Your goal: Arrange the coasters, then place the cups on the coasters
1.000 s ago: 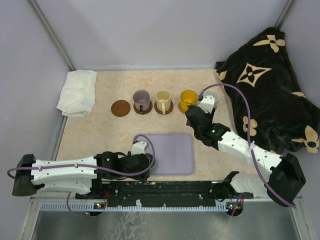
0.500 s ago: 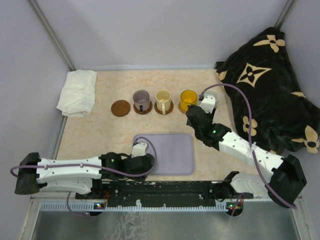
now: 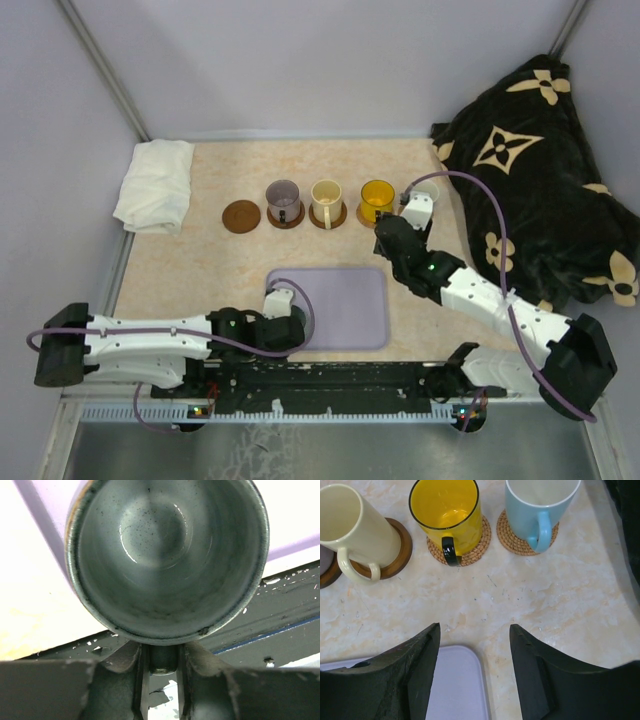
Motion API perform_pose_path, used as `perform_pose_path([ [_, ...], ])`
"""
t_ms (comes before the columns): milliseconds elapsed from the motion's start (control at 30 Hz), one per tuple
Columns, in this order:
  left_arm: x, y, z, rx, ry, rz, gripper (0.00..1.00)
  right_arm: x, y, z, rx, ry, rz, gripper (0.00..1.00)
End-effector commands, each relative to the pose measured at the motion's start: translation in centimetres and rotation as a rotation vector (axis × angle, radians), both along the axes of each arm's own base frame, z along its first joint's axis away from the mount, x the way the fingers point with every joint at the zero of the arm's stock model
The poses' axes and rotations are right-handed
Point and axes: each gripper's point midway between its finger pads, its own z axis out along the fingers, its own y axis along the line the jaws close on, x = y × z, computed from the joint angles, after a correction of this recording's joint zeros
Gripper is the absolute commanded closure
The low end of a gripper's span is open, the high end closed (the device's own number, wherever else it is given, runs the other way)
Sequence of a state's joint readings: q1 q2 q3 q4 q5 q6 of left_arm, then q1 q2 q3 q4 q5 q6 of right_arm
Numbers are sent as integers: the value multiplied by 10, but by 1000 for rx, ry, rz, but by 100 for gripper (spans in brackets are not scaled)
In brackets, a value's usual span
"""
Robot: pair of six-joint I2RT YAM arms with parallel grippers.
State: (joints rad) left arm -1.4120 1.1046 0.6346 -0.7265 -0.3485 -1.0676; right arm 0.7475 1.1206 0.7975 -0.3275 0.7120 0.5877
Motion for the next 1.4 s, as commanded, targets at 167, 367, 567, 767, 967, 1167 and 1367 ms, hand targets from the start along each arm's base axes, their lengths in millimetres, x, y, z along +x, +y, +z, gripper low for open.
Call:
perform_pose_path([
  [167, 6, 3, -1, 15, -28, 34, 100, -1, -4, 8, 57, -41, -17, 42],
  [367, 22, -9, 31, -39, -117, 43, 100, -4, -10, 4, 34, -38, -29, 42],
  [567, 39, -10, 64, -36, -219, 62, 100, -8, -14, -5, 21, -23, -29, 42],
  [767, 55, -8, 85, -24, -308, 92, 100, -11, -17, -12, 21, -22, -35, 43],
  [967, 73, 7, 97, 11, -408, 188, 100, -13, -19, -17, 27, -21, -31, 43],
  [1167, 96, 30, 109, 53, -474, 276, 100, -20, -16, -34, 35, 21, -8, 45],
  [1367, 139, 41, 115, -20, -503, 321, 100, -29, -23, -45, 39, 41, -22, 45],
])
